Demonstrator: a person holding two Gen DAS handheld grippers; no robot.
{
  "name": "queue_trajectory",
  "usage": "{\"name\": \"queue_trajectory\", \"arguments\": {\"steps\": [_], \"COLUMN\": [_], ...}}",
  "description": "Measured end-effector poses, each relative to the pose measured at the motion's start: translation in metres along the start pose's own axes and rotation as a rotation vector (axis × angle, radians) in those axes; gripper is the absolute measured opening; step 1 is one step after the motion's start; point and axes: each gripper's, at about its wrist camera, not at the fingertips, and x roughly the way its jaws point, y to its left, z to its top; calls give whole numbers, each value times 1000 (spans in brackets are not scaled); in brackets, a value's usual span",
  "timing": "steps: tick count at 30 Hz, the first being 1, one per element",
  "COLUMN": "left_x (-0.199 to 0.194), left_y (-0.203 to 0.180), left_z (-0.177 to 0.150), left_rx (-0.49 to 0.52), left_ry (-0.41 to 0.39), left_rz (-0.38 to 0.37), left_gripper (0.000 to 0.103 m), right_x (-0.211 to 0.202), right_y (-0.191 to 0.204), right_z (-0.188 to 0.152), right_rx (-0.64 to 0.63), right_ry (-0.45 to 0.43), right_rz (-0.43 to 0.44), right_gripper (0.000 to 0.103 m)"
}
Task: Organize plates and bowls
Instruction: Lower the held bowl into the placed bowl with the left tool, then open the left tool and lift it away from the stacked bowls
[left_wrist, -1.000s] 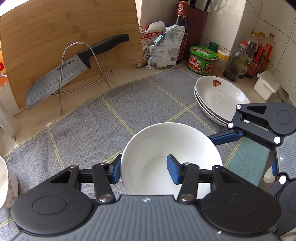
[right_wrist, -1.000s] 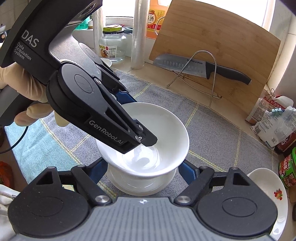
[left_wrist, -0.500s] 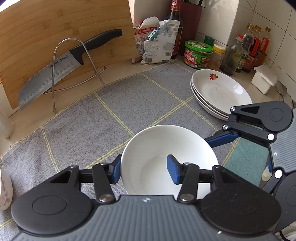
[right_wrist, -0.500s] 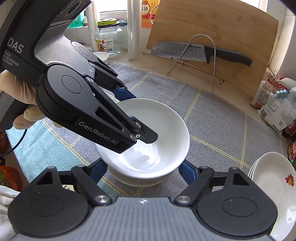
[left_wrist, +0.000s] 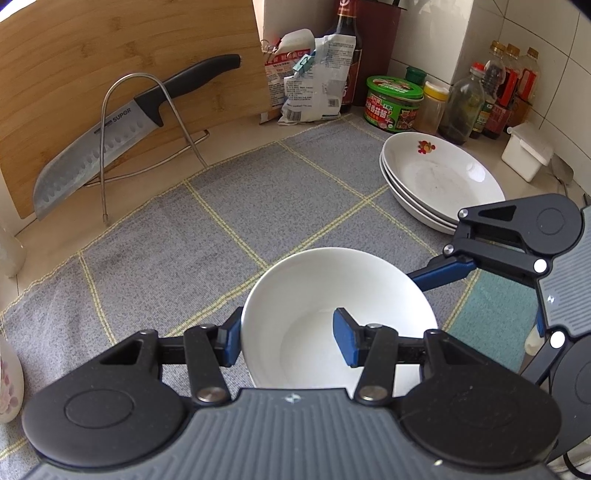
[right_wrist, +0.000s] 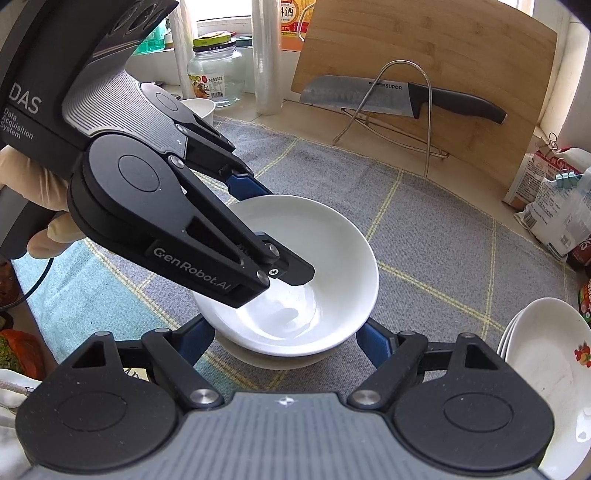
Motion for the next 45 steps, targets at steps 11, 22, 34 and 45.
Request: {"name": "queue_trajectory", "arguments": {"steps": [11,22,34,45], "left_x": [2,2,-12,-49], "left_y": [-1,-1,5,6], "left_z": [0,0,-5,-24], "left_rx": [17,11,-7,-43], "left_ry": [8,7,-37,-168], "left_rz": [6,4,10,158], "left_gripper": [49,49,60,75], "right_x": [1,3,-10,-14], "right_y": [-1,-3,-7,-16], "right_z": [1,0,5,5], "right_rx": [5,14,38,91], "right_ry": [5,5,-69,-93], "right_rz": [2,13,31,-13], "right_gripper": [87,87,103,103]}}
